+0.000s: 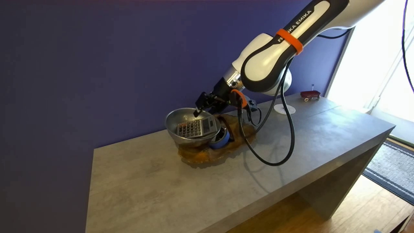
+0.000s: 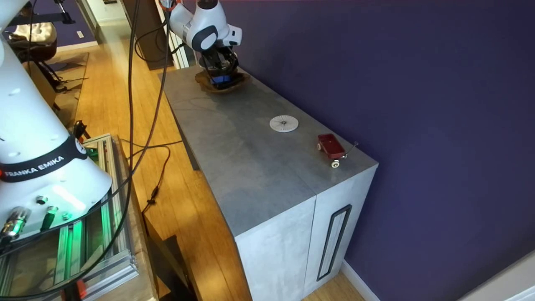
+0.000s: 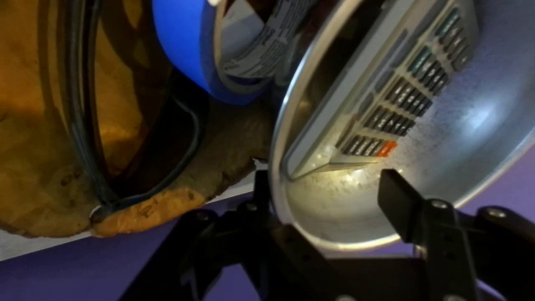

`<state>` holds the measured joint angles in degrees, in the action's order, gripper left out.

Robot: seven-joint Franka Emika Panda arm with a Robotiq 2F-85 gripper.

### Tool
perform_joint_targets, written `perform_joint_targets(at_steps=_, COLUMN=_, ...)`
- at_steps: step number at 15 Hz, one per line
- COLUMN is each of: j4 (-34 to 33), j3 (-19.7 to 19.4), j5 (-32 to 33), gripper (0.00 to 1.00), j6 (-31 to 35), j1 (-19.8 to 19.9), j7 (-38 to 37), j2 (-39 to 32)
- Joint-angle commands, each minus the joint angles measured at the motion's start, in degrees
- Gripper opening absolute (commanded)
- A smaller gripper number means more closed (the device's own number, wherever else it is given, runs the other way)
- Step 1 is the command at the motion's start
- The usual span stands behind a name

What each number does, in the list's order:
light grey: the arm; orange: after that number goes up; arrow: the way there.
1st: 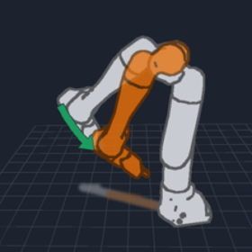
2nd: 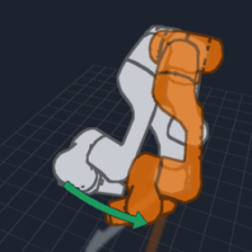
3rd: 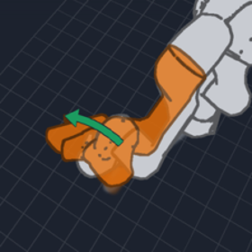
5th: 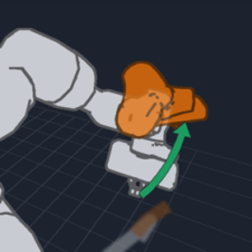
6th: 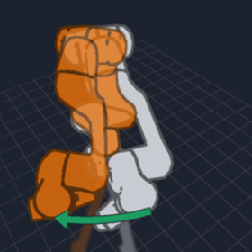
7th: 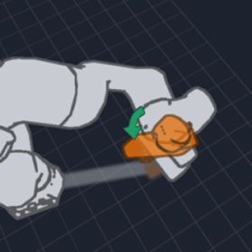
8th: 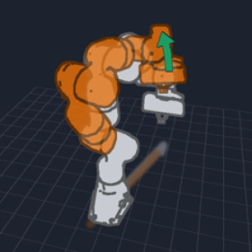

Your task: Move the wooden tray to the left.

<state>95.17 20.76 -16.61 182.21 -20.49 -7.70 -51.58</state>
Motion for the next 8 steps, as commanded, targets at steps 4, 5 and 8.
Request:
perform_joint_targets(at_steps=4, j4=-4.9, j3=-1.3, j5=1.7, gripper=0.16, j6=-1.5, j1=-1.0, j7=-1.7, j2=-3.4)
perform_joint_targets(at_steps=5, j4=-4.9, j3=-0.7, j5=1.6, gripper=0.1, j6=-1.9, j1=-0.5, j7=-1.6, j2=-3.3)
perform_joint_targets(at_steps=8, j4=-2.8, j3=0.9, j5=0.7, gripper=0.0, j6=-2.9, j1=1.3, j7=-1.9, j2=-1.5)
